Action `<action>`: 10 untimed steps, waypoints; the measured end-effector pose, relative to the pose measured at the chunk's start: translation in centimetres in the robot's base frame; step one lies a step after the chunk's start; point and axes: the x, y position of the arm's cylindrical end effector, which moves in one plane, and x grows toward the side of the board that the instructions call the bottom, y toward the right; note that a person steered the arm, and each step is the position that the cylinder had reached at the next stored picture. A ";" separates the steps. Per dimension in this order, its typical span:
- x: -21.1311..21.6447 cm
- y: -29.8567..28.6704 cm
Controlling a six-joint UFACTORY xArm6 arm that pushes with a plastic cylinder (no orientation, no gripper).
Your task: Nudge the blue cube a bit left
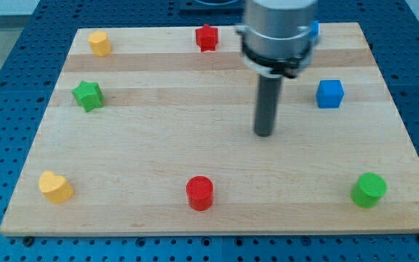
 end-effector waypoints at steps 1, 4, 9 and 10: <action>0.8 7.7; -6.6 25.1; -7.1 12.2; -7.1 10.4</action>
